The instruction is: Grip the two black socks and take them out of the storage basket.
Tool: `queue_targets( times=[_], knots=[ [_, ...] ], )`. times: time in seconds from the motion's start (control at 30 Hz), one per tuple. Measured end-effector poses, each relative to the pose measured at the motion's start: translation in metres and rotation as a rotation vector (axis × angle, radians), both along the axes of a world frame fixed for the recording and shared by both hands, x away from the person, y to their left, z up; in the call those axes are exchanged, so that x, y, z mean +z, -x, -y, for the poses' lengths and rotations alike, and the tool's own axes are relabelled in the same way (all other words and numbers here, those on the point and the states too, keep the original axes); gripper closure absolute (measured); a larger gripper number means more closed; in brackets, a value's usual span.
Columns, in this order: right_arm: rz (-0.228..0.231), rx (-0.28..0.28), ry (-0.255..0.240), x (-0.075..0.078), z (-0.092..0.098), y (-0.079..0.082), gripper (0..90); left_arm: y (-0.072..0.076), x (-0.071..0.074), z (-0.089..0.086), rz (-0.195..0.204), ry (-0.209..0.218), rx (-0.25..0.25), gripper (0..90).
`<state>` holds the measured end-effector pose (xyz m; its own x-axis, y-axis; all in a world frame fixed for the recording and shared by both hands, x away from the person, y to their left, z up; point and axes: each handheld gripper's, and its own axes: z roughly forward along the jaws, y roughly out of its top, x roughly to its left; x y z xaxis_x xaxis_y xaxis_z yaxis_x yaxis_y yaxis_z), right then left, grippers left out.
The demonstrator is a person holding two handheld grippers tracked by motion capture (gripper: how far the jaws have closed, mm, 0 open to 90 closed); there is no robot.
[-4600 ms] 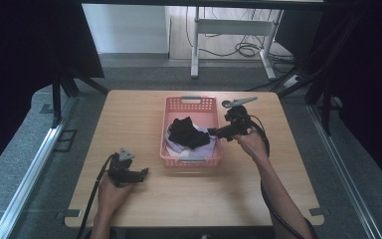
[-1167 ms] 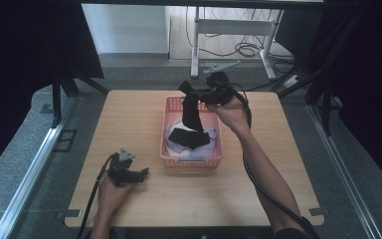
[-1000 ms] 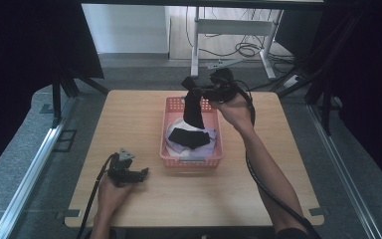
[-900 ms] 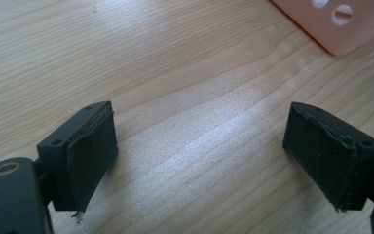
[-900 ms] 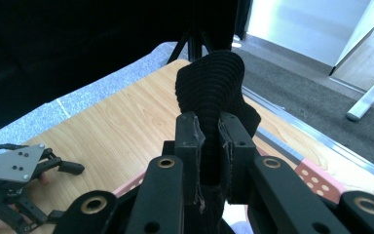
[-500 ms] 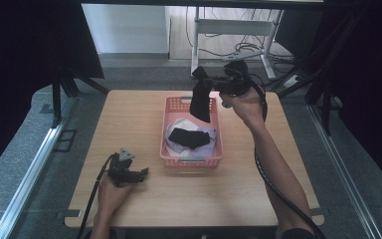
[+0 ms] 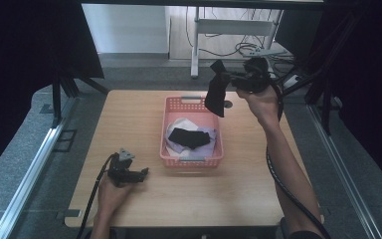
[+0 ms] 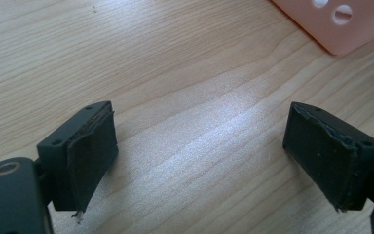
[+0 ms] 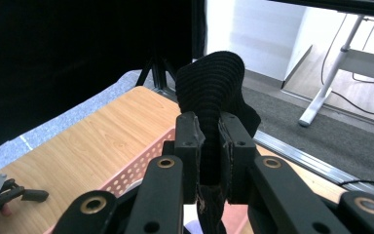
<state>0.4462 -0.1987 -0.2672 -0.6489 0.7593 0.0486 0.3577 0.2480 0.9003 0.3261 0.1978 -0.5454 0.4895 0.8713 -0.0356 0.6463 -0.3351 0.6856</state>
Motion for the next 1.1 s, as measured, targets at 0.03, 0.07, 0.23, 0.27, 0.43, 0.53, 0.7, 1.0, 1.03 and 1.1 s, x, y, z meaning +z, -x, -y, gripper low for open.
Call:
queue_targets(
  times=[0.03,0.07,0.23,0.27,0.43,0.53,0.7,1.0,1.03,1.1],
  knots=[
    [-0.001,-0.015,0.001,-0.001,0.006,0.000,79.5,0.000,0.000,0.000,0.001,0.000,0.000,12.1],
    [-0.002,-0.024,0.000,-0.002,0.010,0.000,79.5,0.000,0.000,0.000,0.001,0.000,0.000,12.1],
    [-0.004,-0.066,-0.002,-0.004,0.030,0.001,79.5,0.000,0.000,0.000,0.002,-0.002,-0.002,12.1],
    [-0.005,-0.074,-0.004,-0.004,0.032,0.001,79.5,0.000,0.000,0.000,0.002,-0.002,-0.002,12.1],
    [0.001,-0.114,0.002,-0.007,0.051,0.003,79.5,0.000,0.000,0.000,0.001,-0.001,-0.002,12.1],
    [-0.005,-0.130,0.005,-0.010,0.061,0.004,79.3,0.000,0.000,0.000,0.001,-0.002,-0.001,12.1],
    [-0.016,-0.167,0.010,-0.021,0.079,0.006,79.3,0.000,0.000,0.000,0.004,-0.001,-0.001,12.1],
    [-0.033,-0.232,0.042,-0.052,0.103,0.009,79.3,0.000,0.000,0.000,0.002,-0.005,-0.004,12.1],
    [-0.037,-0.236,0.046,-0.057,0.105,0.009,79.3,0.000,0.000,0.000,0.001,-0.004,-0.003,12.1],
    [-0.050,-0.249,0.055,-0.067,0.109,0.009,79.3,0.000,0.000,0.000,0.001,-0.004,-0.003,12.1]
  ],
)
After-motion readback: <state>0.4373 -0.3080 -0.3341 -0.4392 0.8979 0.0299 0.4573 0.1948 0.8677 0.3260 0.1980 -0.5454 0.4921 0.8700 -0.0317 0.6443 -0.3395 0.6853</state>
